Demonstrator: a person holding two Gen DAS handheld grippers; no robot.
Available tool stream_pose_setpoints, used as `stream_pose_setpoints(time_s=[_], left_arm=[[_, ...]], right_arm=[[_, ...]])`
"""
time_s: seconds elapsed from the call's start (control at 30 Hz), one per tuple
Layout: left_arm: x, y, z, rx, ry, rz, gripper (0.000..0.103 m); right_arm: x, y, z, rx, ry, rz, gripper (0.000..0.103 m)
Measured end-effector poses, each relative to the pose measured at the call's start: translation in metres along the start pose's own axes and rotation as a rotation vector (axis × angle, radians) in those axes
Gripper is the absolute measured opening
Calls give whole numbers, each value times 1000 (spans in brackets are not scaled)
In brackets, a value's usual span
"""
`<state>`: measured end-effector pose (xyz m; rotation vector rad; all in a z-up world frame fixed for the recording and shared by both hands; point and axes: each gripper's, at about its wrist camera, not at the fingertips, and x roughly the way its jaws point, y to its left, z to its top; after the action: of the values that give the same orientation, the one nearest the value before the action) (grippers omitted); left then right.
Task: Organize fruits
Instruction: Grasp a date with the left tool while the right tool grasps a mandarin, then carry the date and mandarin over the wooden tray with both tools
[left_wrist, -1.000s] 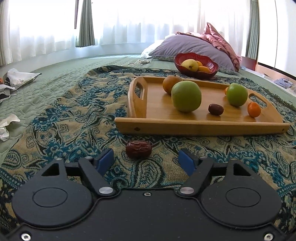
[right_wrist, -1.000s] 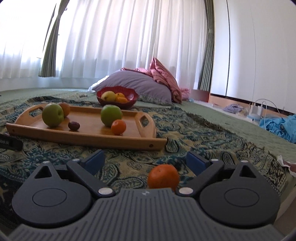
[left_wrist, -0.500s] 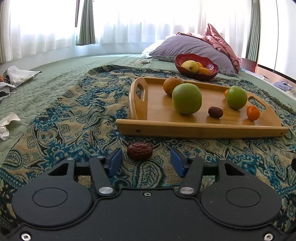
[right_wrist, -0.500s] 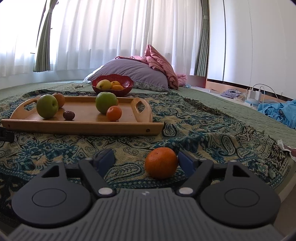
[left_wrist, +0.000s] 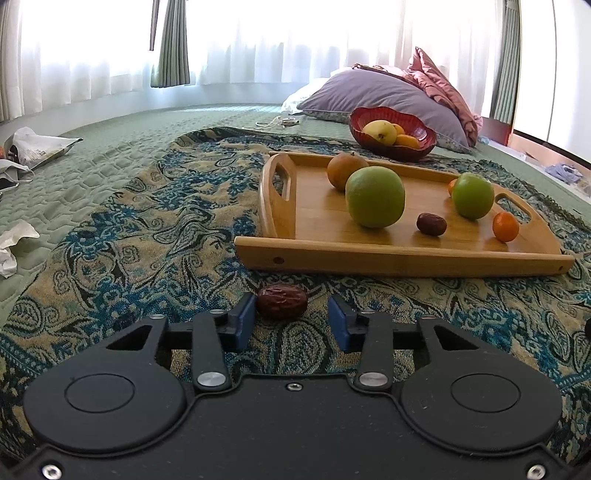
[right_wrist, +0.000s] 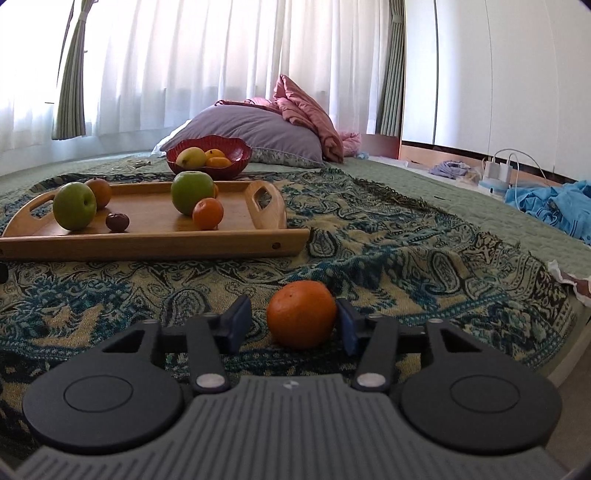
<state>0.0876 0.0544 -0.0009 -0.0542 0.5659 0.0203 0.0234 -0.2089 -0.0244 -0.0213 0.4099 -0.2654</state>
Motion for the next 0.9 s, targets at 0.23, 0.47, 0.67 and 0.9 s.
stream_pose_setpoints(time_s=[0.23, 0.47, 0.67, 0.9], left_arm=[[-1, 1, 1, 2, -4, 11, 29], [-4, 2, 2, -4, -13, 9, 29], [-9, 0, 6, 0, -28, 6, 29], [-15, -7, 14, 15, -45, -7, 29]], right_arm=[[2, -2, 4, 1, 0, -4, 44], [3, -2, 6, -5, -2, -6, 44], [3, -3, 10, -2, -12, -2, 44], [3, 2, 18, -12, -41, 14, 44]])
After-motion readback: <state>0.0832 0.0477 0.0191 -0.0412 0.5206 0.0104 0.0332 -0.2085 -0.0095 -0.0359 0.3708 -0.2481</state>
